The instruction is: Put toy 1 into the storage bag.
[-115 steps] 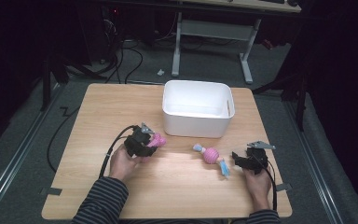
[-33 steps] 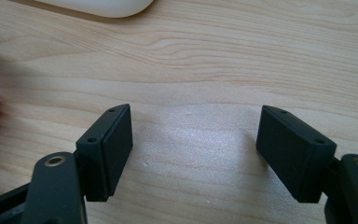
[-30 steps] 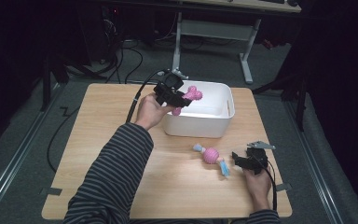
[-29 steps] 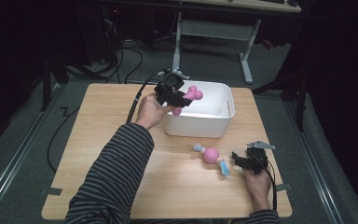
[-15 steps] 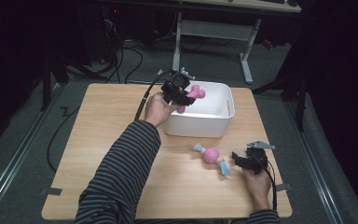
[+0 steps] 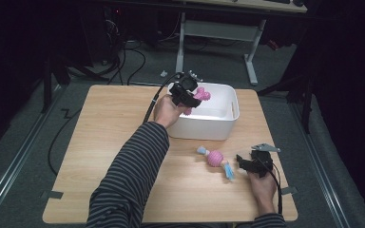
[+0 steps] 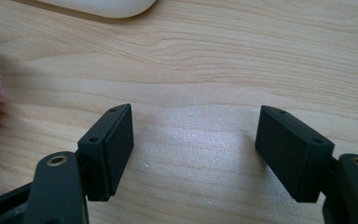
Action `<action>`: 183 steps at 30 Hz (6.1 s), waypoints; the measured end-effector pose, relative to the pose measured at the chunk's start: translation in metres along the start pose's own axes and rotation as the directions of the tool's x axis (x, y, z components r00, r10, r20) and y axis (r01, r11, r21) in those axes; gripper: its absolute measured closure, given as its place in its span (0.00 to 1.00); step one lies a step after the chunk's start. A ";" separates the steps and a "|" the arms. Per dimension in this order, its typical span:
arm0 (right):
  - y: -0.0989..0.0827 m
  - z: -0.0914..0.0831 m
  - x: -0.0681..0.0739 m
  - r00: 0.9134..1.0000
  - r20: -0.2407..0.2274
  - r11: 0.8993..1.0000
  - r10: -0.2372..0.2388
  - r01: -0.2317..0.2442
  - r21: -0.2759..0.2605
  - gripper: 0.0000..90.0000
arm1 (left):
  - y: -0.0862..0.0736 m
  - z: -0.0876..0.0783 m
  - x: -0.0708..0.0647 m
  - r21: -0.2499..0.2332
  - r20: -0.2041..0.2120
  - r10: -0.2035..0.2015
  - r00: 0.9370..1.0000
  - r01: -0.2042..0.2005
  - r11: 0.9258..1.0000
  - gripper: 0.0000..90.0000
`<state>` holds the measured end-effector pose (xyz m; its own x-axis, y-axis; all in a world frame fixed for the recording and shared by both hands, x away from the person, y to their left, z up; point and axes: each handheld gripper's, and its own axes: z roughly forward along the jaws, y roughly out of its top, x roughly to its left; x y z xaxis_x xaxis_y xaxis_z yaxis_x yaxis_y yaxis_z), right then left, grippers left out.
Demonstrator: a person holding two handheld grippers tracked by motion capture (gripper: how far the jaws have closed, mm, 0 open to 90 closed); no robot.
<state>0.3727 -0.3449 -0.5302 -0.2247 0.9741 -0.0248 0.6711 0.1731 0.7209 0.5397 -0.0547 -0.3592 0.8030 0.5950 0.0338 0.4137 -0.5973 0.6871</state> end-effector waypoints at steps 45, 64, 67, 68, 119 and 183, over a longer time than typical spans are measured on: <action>0.000 0.000 0.000 1.000 -0.004 1.000 0.001 -0.001 0.002 0.31 | -0.011 0.012 -0.004 0.063 0.017 -0.032 0.999 0.031 0.998 0.39; 0.000 0.000 0.000 1.000 -0.002 1.000 0.002 -0.002 0.001 0.31 | -0.028 -0.037 0.011 -0.064 0.016 -0.083 0.996 0.084 0.994 0.38; 0.000 0.000 0.000 1.000 -0.002 1.000 0.002 -0.002 0.001 0.31 | -0.031 -0.044 0.012 -0.078 0.013 -0.091 0.996 0.091 0.993 0.38; 0.000 0.000 0.000 1.000 -0.002 1.000 0.002 -0.002 0.001 0.31 | -0.033 -0.047 0.013 -0.082 0.014 -0.092 0.996 0.093 0.992 0.38; 0.000 0.000 0.001 1.000 -0.007 1.000 -0.001 0.001 0.002 0.31 | -0.135 -0.141 0.024 -0.240 -0.027 -0.204 0.979 0.192 0.952 0.38; 0.000 0.000 0.001 1.000 -0.009 1.000 -0.002 0.002 0.003 0.31 | -0.275 -0.060 0.006 -0.118 -0.119 -0.363 0.924 0.349 0.929 0.34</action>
<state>0.3724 -0.3439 -0.5300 -0.2325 0.9724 -0.0205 0.6723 0.1759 0.7191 0.4050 0.1457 -0.5048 0.5411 0.8307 -0.1314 0.6144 -0.2837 0.7362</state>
